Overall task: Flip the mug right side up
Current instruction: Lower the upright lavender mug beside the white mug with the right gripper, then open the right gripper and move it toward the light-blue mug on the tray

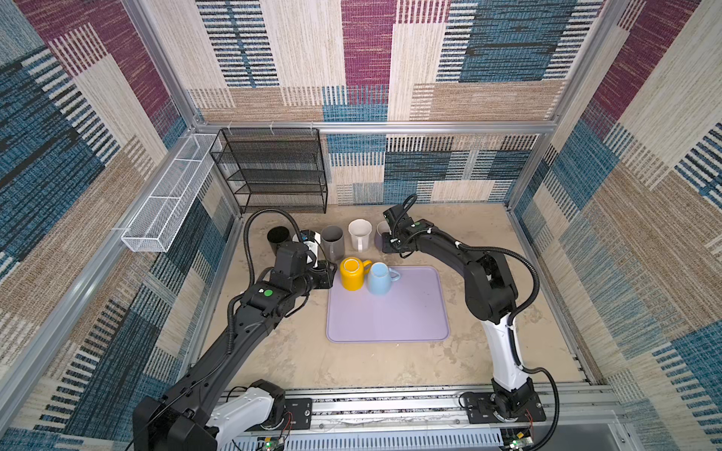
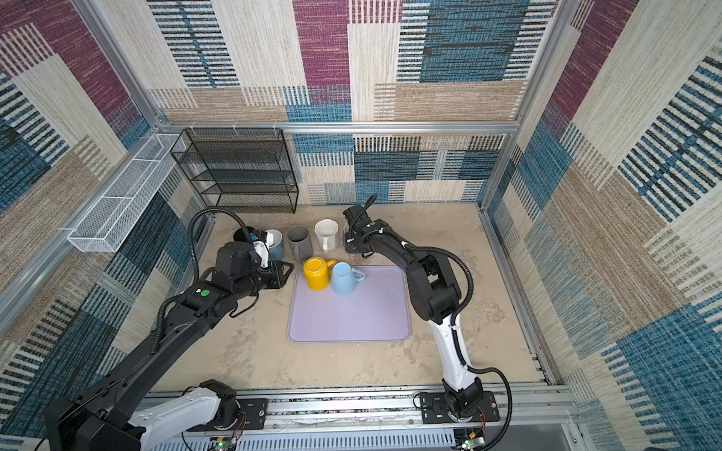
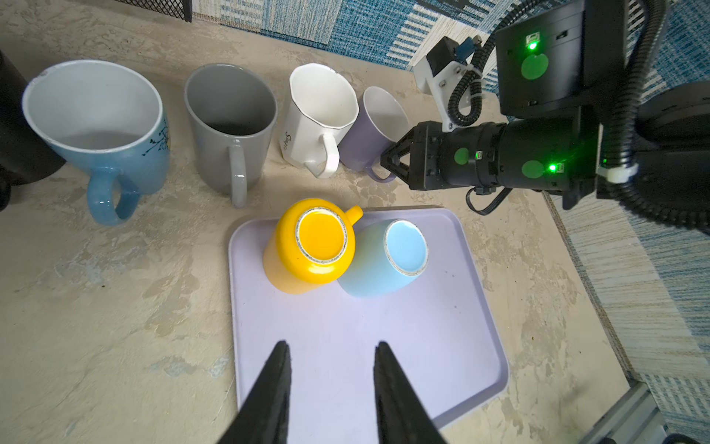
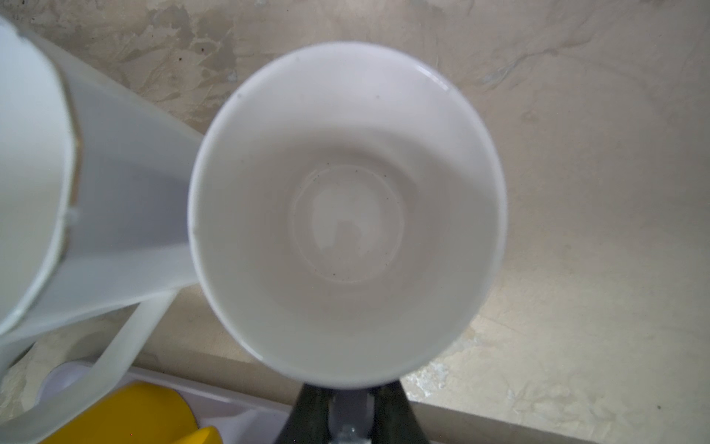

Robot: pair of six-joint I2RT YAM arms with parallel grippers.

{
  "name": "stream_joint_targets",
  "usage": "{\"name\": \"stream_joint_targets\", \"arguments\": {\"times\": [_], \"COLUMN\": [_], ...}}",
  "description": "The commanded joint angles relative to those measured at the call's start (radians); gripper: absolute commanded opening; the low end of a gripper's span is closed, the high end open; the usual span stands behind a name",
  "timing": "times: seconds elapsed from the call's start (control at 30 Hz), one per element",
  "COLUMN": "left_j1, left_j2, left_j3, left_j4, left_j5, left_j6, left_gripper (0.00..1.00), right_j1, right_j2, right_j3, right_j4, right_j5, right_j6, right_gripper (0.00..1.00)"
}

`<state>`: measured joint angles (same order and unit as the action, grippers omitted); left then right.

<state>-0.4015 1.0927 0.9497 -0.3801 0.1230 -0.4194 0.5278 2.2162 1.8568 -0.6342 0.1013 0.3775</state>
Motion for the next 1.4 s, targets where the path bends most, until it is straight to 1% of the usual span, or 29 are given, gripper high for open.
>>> {"name": "stream_joint_targets", "arguments": {"times": [0.0, 0.07, 0.17, 0.33, 0.5, 0.6, 0.77, 0.97, 1.07, 1.17, 1.37], "left_j1": [0.000, 0.000, 0.000, 0.000, 0.000, 0.000, 0.000, 0.001, 0.000, 0.000, 0.000], "left_j2": [0.000, 0.002, 0.009, 0.012, 0.012, 0.012, 0.013, 0.016, 0.016, 0.017, 0.021], "left_j3": [0.008, 0.008, 0.011, 0.011, 0.008, 0.008, 0.008, 0.009, 0.009, 0.007, 0.004], "left_j4": [-0.010, -0.009, -0.011, -0.010, -0.013, -0.014, -0.016, -0.017, -0.021, -0.020, -0.018], "left_j5": [0.002, 0.003, 0.016, 0.024, 0.029, 0.032, 0.037, 0.040, 0.040, 0.044, 0.053], "left_j6": [-0.014, -0.015, -0.017, -0.018, -0.015, -0.015, -0.017, -0.017, -0.015, -0.016, -0.016], "left_gripper": [0.33, 0.33, 0.33, 0.33, 0.33, 0.33, 0.33, 0.32, 0.32, 0.32, 0.32], "right_j1": [0.000, 0.000, 0.000, 0.000, 0.000, 0.000, 0.000, 0.000, 0.001, 0.000, 0.001], "right_j2": [0.007, 0.011, 0.013, 0.006, 0.002, 0.001, -0.004, -0.023, -0.049, -0.080, -0.166], "right_j3": [0.020, 0.024, 0.027, 0.024, 0.022, 0.021, 0.017, 0.004, -0.023, -0.061, -0.191], "right_j4": [0.004, -0.002, -0.008, -0.010, -0.009, -0.009, -0.007, -0.005, 0.006, 0.020, 0.080], "right_j5": [0.015, 0.012, 0.005, -0.002, -0.005, -0.010, -0.017, -0.018, -0.021, -0.023, -0.044], "right_j6": [0.009, 0.010, 0.009, 0.010, 0.009, 0.009, 0.008, 0.007, 0.005, 0.005, -0.003], "right_gripper": [0.04, 0.07, 0.13, 0.17, 0.19, 0.22, 0.30, 0.35, 0.39, 0.42, 0.42]}}
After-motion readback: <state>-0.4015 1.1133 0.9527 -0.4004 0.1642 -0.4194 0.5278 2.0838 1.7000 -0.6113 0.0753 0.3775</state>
